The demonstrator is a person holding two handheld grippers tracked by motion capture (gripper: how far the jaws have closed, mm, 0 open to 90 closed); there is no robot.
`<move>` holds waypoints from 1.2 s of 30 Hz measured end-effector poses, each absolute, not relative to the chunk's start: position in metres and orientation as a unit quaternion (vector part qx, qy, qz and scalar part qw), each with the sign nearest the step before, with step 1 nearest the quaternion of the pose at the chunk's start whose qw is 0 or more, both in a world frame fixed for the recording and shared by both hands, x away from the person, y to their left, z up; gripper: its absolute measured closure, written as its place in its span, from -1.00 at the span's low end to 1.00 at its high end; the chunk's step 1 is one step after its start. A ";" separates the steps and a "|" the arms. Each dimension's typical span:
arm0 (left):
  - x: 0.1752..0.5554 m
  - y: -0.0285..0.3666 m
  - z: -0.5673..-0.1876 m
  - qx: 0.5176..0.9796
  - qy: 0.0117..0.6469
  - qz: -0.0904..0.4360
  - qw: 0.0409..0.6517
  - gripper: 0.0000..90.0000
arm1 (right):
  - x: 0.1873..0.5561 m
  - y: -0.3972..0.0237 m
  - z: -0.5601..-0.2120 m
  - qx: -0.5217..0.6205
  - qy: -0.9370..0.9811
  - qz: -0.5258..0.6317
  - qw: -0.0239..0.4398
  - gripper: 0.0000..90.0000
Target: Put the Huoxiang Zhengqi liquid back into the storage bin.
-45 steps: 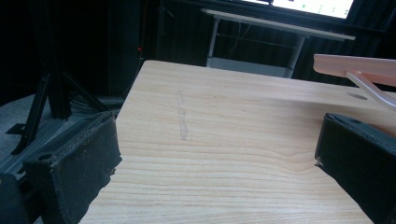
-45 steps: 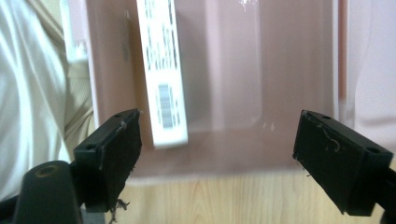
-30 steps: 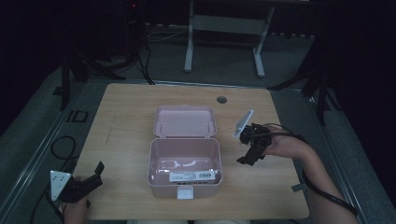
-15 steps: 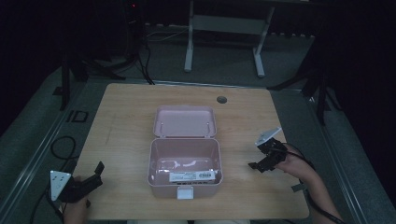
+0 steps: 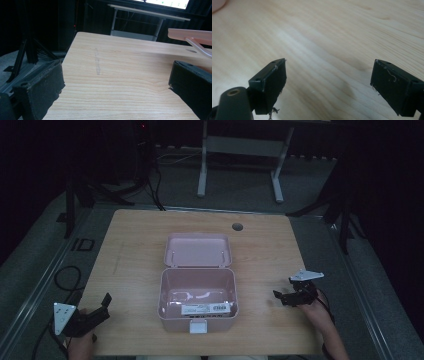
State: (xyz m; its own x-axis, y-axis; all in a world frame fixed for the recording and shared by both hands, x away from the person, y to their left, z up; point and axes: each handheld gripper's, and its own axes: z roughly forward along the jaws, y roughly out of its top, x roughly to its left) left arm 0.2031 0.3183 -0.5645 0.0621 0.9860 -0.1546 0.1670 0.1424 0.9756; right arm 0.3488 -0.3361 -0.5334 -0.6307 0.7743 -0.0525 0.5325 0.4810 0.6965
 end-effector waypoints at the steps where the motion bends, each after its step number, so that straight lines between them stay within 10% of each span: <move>1: 0.203 0.318 -0.565 0.519 0.556 0.400 0.512 -0.99 | 0.348 -0.337 -0.535 0.398 0.831 0.335 0.196 -0.72; 36: 0.203 0.319 -0.565 0.518 0.556 0.398 0.514 -0.99 | 0.334 -0.363 -0.552 0.545 0.674 0.393 0.307 -0.76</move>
State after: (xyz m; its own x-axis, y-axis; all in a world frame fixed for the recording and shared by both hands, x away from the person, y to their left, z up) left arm 0.2031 0.3188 -0.5646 0.0649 0.9851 -0.1590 0.1681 0.1463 0.9749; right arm 0.3341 -0.3629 -0.5515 -0.2176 0.9759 0.0140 0.4939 0.0978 0.8640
